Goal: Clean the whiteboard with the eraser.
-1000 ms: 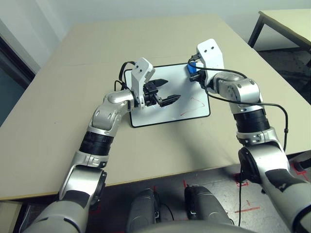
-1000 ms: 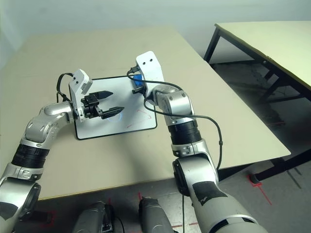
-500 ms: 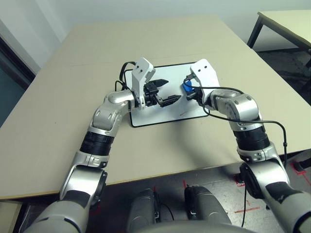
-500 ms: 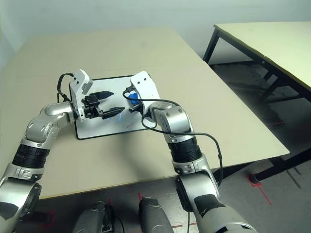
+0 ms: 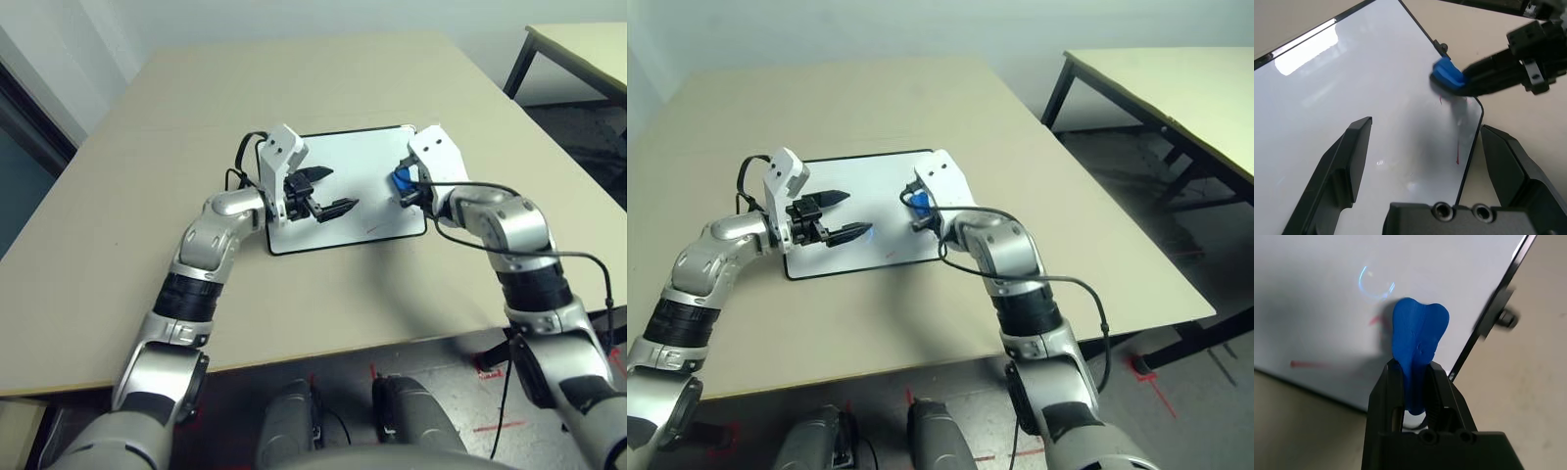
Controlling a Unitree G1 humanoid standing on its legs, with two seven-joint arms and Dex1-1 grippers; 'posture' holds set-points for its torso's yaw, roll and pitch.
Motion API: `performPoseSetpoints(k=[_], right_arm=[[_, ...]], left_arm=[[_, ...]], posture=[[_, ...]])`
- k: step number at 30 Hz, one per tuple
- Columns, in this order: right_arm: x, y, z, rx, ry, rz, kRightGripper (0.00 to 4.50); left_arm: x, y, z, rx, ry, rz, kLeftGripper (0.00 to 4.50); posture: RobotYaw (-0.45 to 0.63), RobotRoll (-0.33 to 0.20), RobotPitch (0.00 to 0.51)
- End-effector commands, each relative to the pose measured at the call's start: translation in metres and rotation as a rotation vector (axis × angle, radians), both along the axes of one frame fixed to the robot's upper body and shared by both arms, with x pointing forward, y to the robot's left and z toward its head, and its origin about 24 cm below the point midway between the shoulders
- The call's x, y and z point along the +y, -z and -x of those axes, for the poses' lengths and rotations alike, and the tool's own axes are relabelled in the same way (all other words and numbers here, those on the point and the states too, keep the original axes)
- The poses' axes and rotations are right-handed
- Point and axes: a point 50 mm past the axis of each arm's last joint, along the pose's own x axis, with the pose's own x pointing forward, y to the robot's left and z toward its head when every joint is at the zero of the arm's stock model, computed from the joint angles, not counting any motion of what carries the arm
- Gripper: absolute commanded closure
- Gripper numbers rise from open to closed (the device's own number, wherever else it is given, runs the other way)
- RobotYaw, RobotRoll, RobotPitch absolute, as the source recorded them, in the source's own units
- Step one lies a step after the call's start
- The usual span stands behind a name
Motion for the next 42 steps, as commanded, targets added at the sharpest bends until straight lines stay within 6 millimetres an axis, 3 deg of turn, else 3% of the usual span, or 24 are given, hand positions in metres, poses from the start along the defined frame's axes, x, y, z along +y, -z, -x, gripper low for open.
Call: performPoseSetpoints(k=[1,8,16,19,33,42], right_arm=[[0.009,0.020,0.010,0.124,-0.024,0.010,3.94],[0.017,0.021,0.009,0.133,-0.046,0.010,3.94],[0.010,-0.012,-0.018,-0.029,0.032,-0.041,3.95],[0.011,-0.014,-0.021,-0.041,0.036,-0.051,3.96],[0.028,0.013,0.019,0.110,-0.078,-0.033,3.96],[0.010,-0.016,-0.013,-0.024,0.042,-0.057,3.96]], left_arm=[[0.003,0.003,0.005,0.015,0.001,-0.009,0.00],[0.001,0.003,0.007,0.023,0.004,-0.010,0.00],[0.000,0.006,0.010,0.033,0.005,-0.006,0.00],[-0.001,0.007,0.012,0.037,0.007,-0.003,0.00],[-0.003,0.009,0.013,0.050,0.010,0.006,0.00],[-0.005,0.010,0.013,0.054,0.016,0.010,0.00]], posture=[[-0.11,0.000,0.110],[-0.10,0.000,0.115],[-0.10,0.000,0.119],[-0.10,0.000,0.121],[-0.11,0.000,0.135],[-0.11,0.000,0.136]])
